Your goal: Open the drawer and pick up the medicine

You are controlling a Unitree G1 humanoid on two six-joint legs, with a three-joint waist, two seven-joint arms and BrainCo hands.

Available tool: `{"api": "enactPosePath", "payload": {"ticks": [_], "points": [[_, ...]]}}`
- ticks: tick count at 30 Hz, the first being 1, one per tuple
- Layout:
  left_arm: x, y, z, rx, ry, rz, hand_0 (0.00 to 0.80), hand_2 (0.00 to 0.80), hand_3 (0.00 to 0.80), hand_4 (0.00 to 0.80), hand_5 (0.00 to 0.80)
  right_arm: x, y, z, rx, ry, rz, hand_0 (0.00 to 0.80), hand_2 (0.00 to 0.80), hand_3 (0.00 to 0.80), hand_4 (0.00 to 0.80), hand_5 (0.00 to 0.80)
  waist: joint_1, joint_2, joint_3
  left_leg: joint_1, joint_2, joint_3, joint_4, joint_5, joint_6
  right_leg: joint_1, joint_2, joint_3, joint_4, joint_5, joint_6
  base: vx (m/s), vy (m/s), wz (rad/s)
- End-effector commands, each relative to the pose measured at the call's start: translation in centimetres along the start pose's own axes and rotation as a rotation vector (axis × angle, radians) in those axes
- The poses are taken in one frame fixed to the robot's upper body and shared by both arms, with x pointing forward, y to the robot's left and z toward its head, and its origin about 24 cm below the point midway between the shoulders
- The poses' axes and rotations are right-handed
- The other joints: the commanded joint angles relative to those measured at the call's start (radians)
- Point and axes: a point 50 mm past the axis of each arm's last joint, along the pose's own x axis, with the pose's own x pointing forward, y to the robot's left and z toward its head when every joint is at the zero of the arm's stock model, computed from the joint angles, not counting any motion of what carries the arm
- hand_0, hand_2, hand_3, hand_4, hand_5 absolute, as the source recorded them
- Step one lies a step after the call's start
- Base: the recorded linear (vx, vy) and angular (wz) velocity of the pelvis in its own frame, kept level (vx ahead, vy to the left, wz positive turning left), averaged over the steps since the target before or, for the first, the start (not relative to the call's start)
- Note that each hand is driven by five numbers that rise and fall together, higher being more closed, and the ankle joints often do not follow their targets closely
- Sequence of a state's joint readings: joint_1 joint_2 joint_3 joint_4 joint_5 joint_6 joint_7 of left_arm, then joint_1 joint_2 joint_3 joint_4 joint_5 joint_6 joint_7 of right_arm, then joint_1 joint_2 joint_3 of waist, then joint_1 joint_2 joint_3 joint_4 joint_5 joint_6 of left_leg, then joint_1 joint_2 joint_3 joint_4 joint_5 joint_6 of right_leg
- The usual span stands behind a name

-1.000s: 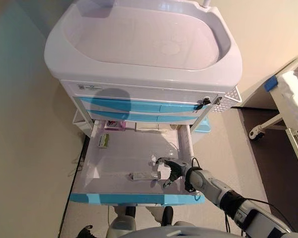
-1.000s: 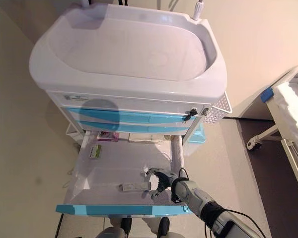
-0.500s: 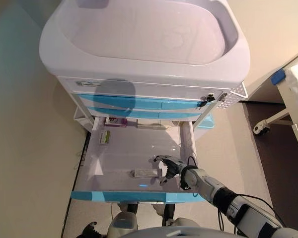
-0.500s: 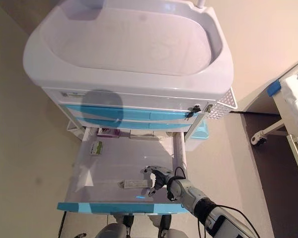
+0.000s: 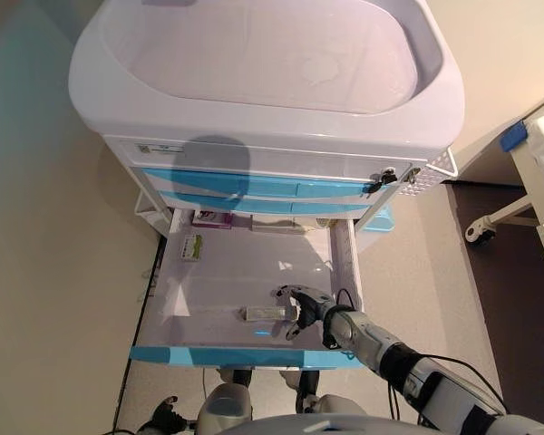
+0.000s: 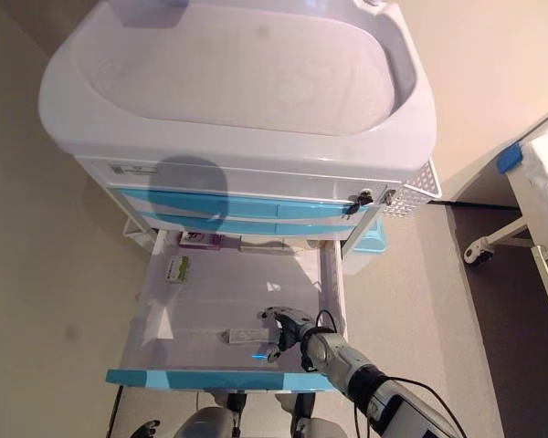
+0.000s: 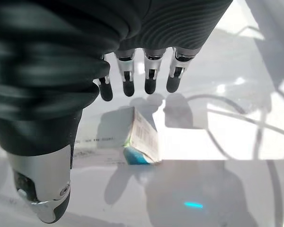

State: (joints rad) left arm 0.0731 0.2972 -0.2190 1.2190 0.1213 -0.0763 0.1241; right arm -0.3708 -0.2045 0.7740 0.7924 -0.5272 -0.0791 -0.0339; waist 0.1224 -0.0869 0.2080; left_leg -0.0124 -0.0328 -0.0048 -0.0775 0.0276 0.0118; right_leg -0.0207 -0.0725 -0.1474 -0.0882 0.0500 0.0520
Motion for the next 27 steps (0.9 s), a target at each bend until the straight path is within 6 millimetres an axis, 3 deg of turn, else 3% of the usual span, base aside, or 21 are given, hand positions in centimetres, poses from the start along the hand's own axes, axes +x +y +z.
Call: {"api": "enactPosePath", "payload": {"ticks": [1, 10, 11, 13, 15, 24, 27], "points": [[0.1, -1.4, 0.9, 0.012, -0.020, -0.031, 0.000, 0.000, 0.000, 0.000, 0.000, 0.7, -1.2, 2.1, -0.051, -0.083, -0.049, 0.000, 0.000, 0.000, 0.000, 0.000, -0.001, 0.007, -0.002, -0.069, -0.046, -0.019, 0.002, 0.015, 0.030, -0.085, -0.017, 0.022, 0.119, 0.009, 0.053, 0.000, 0.000, 0.00], [0.1, -1.6, 1.4, 0.018, -0.040, -0.030, 0.000, 0.000, 0.000, 0.000, 0.000, 0.8, 0.5, 2.2, -0.232, -0.090, 0.000, 0.000, 0.000, 0.000, 0.000, 0.000, 0.000, 0.011, 0.007, -0.076, -0.049, -0.023, 0.001, 0.016, 0.031, -0.091, -0.019, 0.020, 0.121, 0.011, 0.053, 0.000, 0.000, 0.00], [0.1, -1.6, 1.4, 0.018, -0.040, -0.030, 0.000, 0.000, 0.000, 0.000, 0.000, 0.8, 0.5, 2.2, -0.232, -0.091, 0.000, 0.050, 0.050, 0.050, 0.050, 0.050, 0.000, 0.011, 0.007, -0.076, -0.049, -0.023, 0.001, 0.016, 0.031, -0.091, -0.019, 0.020, 0.121, 0.011, 0.053, 0.000, 0.000, 0.00], [0.1, -1.7, 1.6, 0.022, -0.046, -0.031, 0.000, 0.000, 0.000, 0.000, 0.000, 0.9, 0.9, 2.1, -0.260, -0.084, 0.009, 0.621, 0.621, 0.621, 0.621, 0.621, 0.001, 0.013, 0.010, -0.079, -0.050, -0.025, 0.001, 0.017, 0.031, -0.096, -0.020, 0.019, 0.123, 0.012, 0.053, 0.000, 0.000, 0.00], [0.1, -1.8, 1.7, 0.023, -0.051, -0.032, 0.000, 0.000, 0.000, 0.000, 0.000, 0.9, 0.8, 2.2, -0.264, -0.088, 0.007, 0.731, 0.731, 0.731, 0.731, 0.731, 0.001, 0.012, 0.011, -0.080, -0.050, -0.025, 0.001, 0.018, 0.031, -0.097, -0.020, 0.018, 0.124, 0.013, 0.053, 0.000, 0.000, 0.00], [0.2, -1.9, 2.0, 0.024, -0.059, -0.033, 0.000, 0.000, 0.000, 0.000, 0.000, 0.9, 1.0, 2.1, -0.231, -0.079, 0.003, 0.731, 0.731, 0.731, 0.731, 0.731, 0.001, 0.010, 0.017, -0.085, -0.052, -0.030, 0.001, 0.022, 0.033, -0.103, -0.022, 0.016, 0.129, 0.015, 0.053, -0.004, 0.004, 0.02], [0.2, -2.0, 2.0, 0.028, -0.058, -0.035, 0.000, 0.000, 0.000, 0.000, 0.000, 0.9, 0.8, 1.7, -0.213, -0.061, -0.010, 0.775, 0.775, 0.775, 0.775, 0.775, 0.000, 0.008, 0.018, -0.085, -0.053, -0.030, 0.001, 0.022, 0.033, -0.104, -0.022, 0.018, 0.130, 0.016, 0.052, 0.000, 0.000, 0.00]]}}
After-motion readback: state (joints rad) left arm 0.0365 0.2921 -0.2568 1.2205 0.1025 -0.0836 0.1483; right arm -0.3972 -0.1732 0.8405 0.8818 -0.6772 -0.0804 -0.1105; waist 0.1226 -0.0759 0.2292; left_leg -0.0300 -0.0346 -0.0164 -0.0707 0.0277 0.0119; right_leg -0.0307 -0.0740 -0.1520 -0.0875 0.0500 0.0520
